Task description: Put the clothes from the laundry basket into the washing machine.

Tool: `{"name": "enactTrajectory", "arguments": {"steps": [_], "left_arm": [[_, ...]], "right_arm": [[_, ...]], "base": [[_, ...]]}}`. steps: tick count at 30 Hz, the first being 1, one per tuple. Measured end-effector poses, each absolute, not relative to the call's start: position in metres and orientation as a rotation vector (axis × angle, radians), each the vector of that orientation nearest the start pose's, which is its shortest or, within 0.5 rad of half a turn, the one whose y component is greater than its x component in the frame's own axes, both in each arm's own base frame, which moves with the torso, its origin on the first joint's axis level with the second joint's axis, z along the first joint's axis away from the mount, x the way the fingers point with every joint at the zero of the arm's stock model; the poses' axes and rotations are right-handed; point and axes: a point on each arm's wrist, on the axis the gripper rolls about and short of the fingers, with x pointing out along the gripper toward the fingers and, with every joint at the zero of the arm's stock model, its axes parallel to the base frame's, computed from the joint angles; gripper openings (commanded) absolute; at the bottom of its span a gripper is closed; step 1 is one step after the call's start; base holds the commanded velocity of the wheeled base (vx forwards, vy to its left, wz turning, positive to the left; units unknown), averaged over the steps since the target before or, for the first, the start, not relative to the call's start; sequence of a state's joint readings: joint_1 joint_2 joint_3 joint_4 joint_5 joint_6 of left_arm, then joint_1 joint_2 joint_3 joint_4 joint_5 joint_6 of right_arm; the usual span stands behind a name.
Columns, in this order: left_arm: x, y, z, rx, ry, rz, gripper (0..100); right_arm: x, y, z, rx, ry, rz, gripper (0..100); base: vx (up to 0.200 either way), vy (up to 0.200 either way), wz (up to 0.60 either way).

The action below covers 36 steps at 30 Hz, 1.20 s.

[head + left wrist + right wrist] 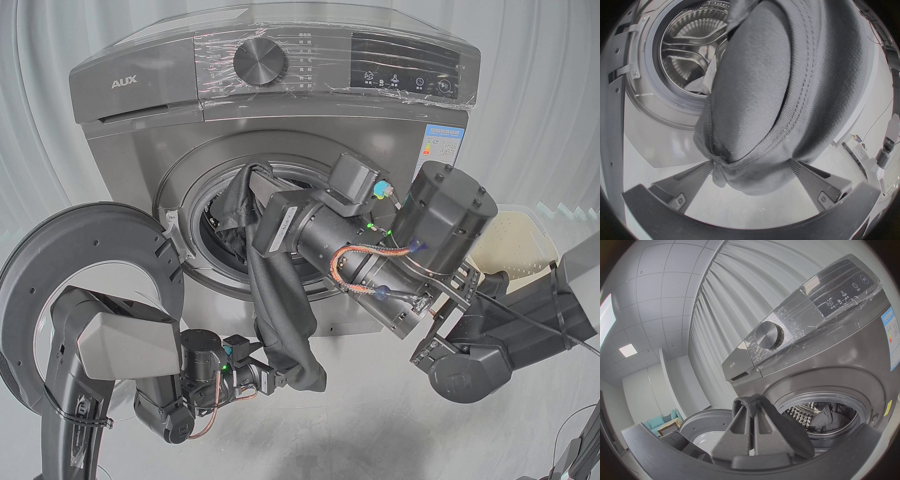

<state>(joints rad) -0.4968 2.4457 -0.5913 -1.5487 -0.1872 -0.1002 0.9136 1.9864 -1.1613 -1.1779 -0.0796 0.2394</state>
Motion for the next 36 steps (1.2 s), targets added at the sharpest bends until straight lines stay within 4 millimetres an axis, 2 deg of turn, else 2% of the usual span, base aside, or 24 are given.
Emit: {"name": "enactTrajectory", "arguments": {"steps": [15, 21, 28, 36], "left_arm": [[0.314, -0.170, -0.030, -0.052, 0.331, -0.650, 0], [0.315, -0.161, -0.026, -0.054, 0.326, -0.614, 0], [0.307, -0.140, 0.007, -0.065, 0.279, -0.554, 0], [0.282, -0.117, 0.056, -0.106, 0.203, -0.518, 0]], "right_arm": [[0.237, 0.310, 0.230, 0.394, -0.212, 0.868, 0], [0.240, 0.306, 0.224, 0.378, -0.202, 0.851, 0], [0.250, 0.290, 0.216, 0.368, -0.209, 0.806, 0], [0.255, 0.264, 0.202, 0.376, -0.250, 0.747, 0]], "base": [[0.000, 0.000, 0.00], [0.000, 0.000, 0.00], [0.000, 0.000, 0.00], [0.000, 0.000, 0.00]]}}
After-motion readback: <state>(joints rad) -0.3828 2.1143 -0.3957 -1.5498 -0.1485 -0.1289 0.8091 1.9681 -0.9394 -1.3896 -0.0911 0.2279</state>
